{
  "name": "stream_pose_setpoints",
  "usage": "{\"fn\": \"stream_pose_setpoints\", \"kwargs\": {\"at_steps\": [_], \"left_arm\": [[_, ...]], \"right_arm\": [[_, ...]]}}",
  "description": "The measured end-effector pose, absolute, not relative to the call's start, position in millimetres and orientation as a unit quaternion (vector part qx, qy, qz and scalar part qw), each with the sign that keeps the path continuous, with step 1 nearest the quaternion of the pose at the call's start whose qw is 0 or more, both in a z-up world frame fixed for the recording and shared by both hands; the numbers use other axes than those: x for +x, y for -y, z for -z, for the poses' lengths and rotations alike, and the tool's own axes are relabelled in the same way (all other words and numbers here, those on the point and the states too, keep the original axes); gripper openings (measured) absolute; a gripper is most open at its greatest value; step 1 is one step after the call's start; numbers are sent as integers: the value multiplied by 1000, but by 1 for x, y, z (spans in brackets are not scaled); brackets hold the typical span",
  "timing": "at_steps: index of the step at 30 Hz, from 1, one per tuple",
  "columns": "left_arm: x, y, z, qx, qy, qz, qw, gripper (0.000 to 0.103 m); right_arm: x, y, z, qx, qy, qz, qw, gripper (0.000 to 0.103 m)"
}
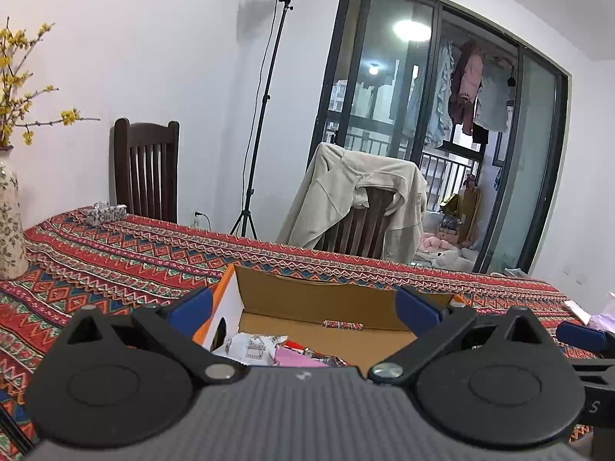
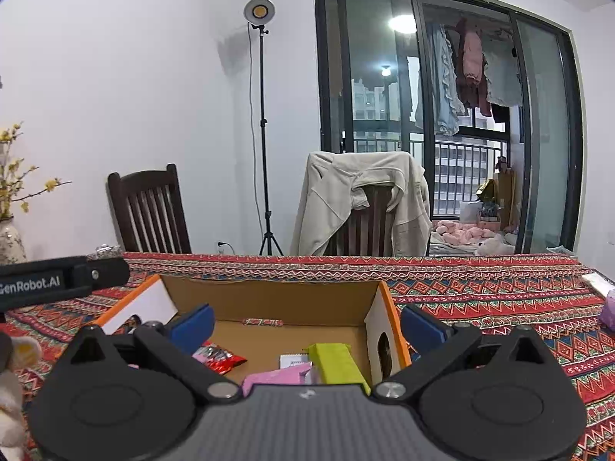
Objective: Organize snacks
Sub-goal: 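Withdraw both grippers from the box back to the snack pile, then grasp a cookie packet in a white wrapper with the right gripper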
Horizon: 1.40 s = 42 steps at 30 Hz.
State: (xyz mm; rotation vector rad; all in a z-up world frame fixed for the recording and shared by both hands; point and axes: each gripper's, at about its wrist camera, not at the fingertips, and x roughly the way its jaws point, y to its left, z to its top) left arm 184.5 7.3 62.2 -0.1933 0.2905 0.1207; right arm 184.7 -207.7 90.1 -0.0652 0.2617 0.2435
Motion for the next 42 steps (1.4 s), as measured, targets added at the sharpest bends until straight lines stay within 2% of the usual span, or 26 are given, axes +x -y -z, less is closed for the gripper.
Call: {"fn": "stream_pose_setpoints", "kwargs": {"at_steps": [11, 25, 36, 42], "left_arm": [[135, -18, -58, -95, -167, -61, 979, 103], [74, -26, -18, -74, -206, -42, 975, 103], [61, -22, 22, -65, -218, -23, 973, 103], [64, -20, 27, -66, -224, -16, 972, 103]], "right_arm": [[136, 224, -88, -47, -146, -125, 980, 103], [89, 248, -46, -77, -201, -119, 969, 103], [76, 260, -13, -81, -254, -119, 957, 103], [75, 262, 0, -70, -273, -121, 952, 103]]}}
